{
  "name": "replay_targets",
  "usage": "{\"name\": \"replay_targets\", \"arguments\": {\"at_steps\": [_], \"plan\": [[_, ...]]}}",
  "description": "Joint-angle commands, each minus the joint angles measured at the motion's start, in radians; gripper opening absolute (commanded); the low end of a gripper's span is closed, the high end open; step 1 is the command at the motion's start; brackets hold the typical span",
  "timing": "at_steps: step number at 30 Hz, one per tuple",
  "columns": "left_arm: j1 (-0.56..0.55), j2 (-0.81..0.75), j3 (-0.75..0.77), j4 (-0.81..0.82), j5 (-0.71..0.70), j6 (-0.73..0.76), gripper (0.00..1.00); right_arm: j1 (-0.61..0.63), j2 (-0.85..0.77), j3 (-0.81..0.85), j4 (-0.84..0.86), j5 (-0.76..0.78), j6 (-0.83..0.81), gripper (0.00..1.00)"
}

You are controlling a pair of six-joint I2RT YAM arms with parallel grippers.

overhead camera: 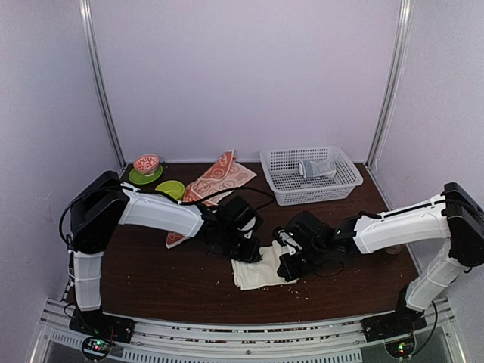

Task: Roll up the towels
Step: Roll the towel at the center of the board.

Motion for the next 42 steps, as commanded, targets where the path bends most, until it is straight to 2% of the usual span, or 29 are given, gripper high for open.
{"name": "replay_targets", "arguments": {"at_steps": [1,4,9,13,20,28,39,42], "plan": [[0.018,0.006,-0.046,-0.013,-0.009,-0.008,0.14,0.005,0.024,0.008,0.003,-0.026,-0.029,0.0],[0.022,-0.021,-0.057,-0.006,-0.01,-0.009,0.21,0.005,0.036,0.009,-0.002,-0.019,-0.028,0.0],[0.023,-0.085,-0.097,0.021,-0.014,-0.006,0.41,0.004,0.064,0.005,0.027,-0.016,-0.003,0.0],[0.024,-0.162,-0.174,0.091,-0.002,-0.007,0.45,0.002,0.083,0.012,0.038,-0.014,0.014,0.0],[0.026,-0.248,-0.245,0.247,0.062,-0.012,0.35,-0.009,0.086,0.013,0.07,-0.017,0.068,0.0],[0.026,-0.206,-0.204,0.428,0.234,-0.05,0.28,-0.014,0.095,0.01,0.088,-0.011,0.09,0.0],[0.03,-0.052,-0.106,0.448,0.305,-0.09,0.13,-0.022,0.101,0.021,0.088,-0.023,0.081,0.0],[0.045,-0.017,-0.092,0.459,0.315,-0.108,0.12,-0.022,0.099,0.025,0.082,-0.033,0.074,0.0]]}}
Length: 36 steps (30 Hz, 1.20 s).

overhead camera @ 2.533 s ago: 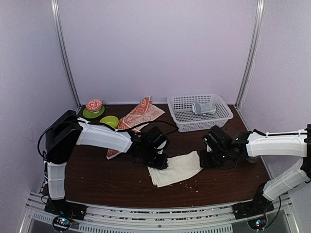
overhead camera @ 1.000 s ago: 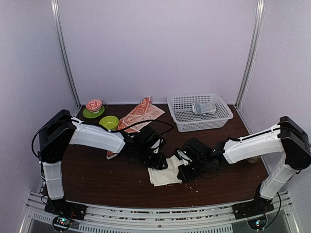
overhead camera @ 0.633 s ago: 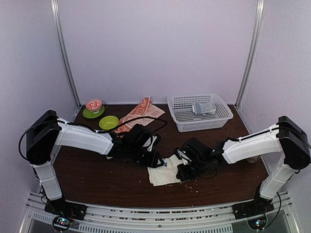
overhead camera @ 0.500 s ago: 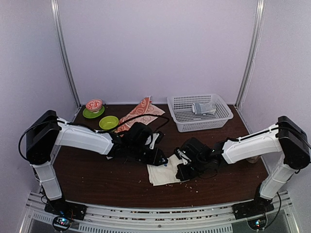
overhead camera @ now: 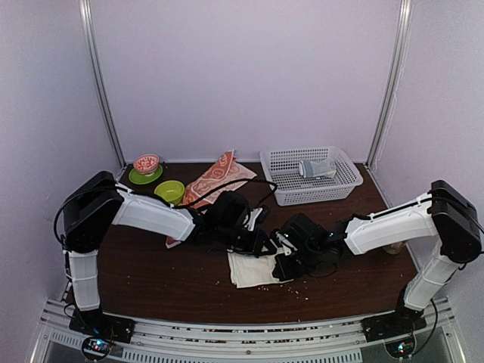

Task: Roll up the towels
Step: Roll the towel at the center of the board.

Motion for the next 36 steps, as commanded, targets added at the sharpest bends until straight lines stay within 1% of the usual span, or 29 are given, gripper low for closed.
{"name": "replay_targets", "arguments": {"at_steps": [1,8,10,12,15,18,21,26,30,33,36], "plan": [[0.03,0.054,0.036,0.068,0.041,-0.035,0.12,-0.004,0.015,0.021,-0.003,-0.009,-0.006,0.02],[0.071,0.107,0.068,0.08,0.057,-0.054,0.12,-0.005,-0.045,0.023,-0.044,-0.019,-0.002,0.35],[0.075,0.117,0.077,0.082,0.067,-0.053,0.12,-0.005,-0.094,0.02,-0.069,-0.008,0.006,0.42],[0.078,0.126,0.085,0.081,0.073,-0.054,0.12,-0.006,-0.148,0.013,-0.088,0.02,0.018,0.47],[0.079,0.138,0.097,0.075,0.08,-0.05,0.12,-0.017,-0.208,-0.005,-0.096,0.065,0.046,0.48],[0.079,0.151,0.112,0.065,0.083,-0.049,0.12,-0.039,-0.23,-0.026,-0.091,0.114,0.076,0.46],[0.078,0.161,0.122,0.063,0.086,-0.049,0.12,-0.063,-0.204,-0.03,-0.103,0.134,0.093,0.41],[0.079,0.178,0.13,0.046,0.085,-0.048,0.11,-0.067,-0.133,-0.019,-0.118,0.14,0.09,0.33],[0.08,0.182,0.125,0.026,0.078,-0.04,0.11,-0.065,-0.09,-0.015,-0.158,0.154,0.078,0.3],[0.082,0.191,0.122,0.019,0.075,-0.037,0.11,-0.064,-0.066,-0.014,-0.196,0.154,0.071,0.32],[0.082,0.2,0.122,0.019,0.077,-0.037,0.11,-0.064,-0.088,-0.027,-0.194,0.141,0.077,0.43]]}}
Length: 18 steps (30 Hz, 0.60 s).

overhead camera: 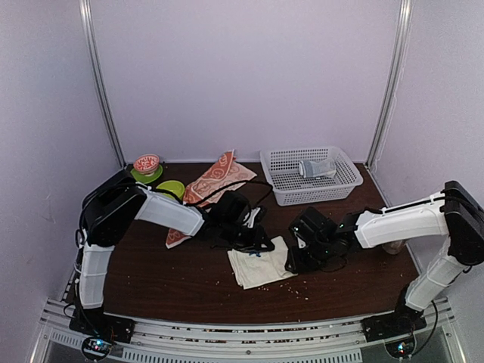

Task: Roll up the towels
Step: Roll the towel at the center of the board.

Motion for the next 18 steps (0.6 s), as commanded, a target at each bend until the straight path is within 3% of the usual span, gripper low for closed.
{"name": "replay_targets", "arguments": {"at_steps": [1,3,6,14,18], "plan": [[0.005,0.03,0.015,0.004,0.003,0.01,0.1,-0.001,-0.034,-0.027,-0.031,0.012,0.009,0.47],[0.007,0.031,0.015,0.0,0.0,0.014,0.1,-0.014,-0.076,-0.035,-0.02,0.006,0.026,0.54],[0.007,0.031,0.015,-0.013,-0.005,0.02,0.1,-0.023,-0.131,-0.017,-0.01,0.014,0.032,0.55],[0.007,0.038,0.023,-0.047,-0.021,0.027,0.09,-0.02,-0.04,0.053,0.091,-0.152,0.022,0.26],[0.008,0.048,0.032,-0.082,-0.029,0.021,0.08,-0.014,0.034,0.032,0.082,-0.191,0.028,0.22]]}}
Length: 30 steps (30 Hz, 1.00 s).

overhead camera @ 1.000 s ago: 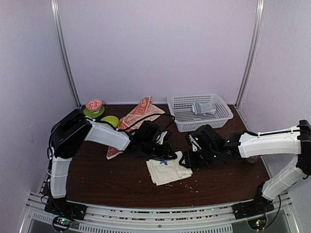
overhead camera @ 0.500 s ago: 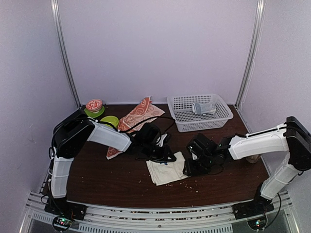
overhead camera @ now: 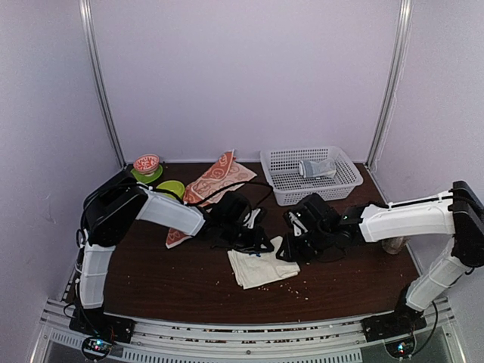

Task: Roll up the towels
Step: Roll the towel at the center of the board.

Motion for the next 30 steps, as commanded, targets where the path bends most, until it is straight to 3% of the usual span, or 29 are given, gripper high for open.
{"name": "replay_targets", "arguments": {"at_steps": [1,8,15,21,30], "plan": [[0.008,0.04,0.024,-0.067,-0.029,0.011,0.07,0.007,0.083,-0.02,-0.008,-0.068,0.012,0.21],[0.011,0.049,0.035,-0.124,-0.043,0.018,0.04,0.006,0.126,-0.041,-0.055,-0.066,0.027,0.25],[0.011,0.052,0.037,-0.134,-0.05,0.019,0.03,-0.034,-0.055,-0.05,-0.014,-0.031,0.024,0.5],[0.011,0.056,0.037,-0.133,-0.052,0.017,0.02,-0.141,-0.097,-0.172,0.175,-0.116,0.067,0.59],[0.011,0.051,0.031,-0.139,-0.048,0.022,0.01,-0.179,0.063,-0.185,0.36,-0.278,0.07,0.63]]}}
